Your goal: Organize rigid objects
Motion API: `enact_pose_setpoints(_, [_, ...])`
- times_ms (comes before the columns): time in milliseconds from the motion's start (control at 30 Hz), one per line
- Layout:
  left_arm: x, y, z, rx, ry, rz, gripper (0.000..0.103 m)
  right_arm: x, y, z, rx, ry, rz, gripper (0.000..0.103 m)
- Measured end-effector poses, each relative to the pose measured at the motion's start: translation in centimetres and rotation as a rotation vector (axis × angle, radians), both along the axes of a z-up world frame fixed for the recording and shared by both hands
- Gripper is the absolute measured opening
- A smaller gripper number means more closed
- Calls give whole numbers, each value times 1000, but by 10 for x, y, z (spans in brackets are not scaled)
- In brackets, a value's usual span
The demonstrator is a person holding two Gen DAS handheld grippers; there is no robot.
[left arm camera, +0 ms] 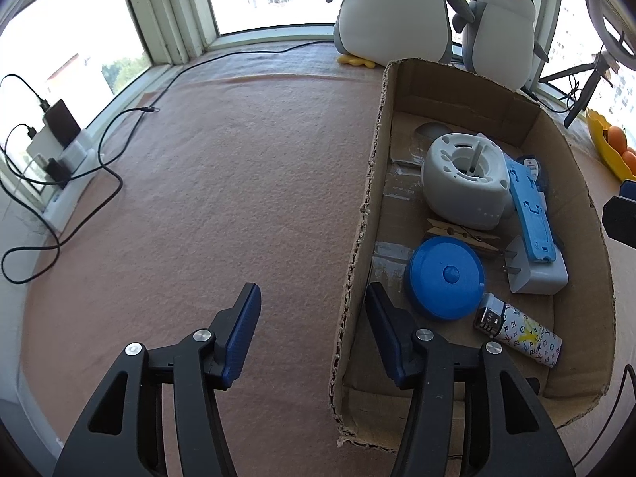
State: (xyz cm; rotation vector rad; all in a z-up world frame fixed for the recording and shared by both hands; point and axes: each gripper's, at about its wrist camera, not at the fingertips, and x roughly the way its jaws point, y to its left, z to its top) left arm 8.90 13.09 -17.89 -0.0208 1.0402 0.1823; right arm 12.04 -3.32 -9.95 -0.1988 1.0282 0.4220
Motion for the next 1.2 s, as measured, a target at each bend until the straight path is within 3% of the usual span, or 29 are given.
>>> enact_pose_setpoints(533, [-52,-14,87,17,-159,-16,79,-52,-27,57,51,-129,-21,72])
enact_pose_setpoints(867, [-79,-40,143,12,-249,-40,82,-84,-52,99,77,-228,-38,81])
enact_pose_setpoints(1200, [-101,-55,164,15,-287,-9,87,-103,-77,109,79,-278,-85,87])
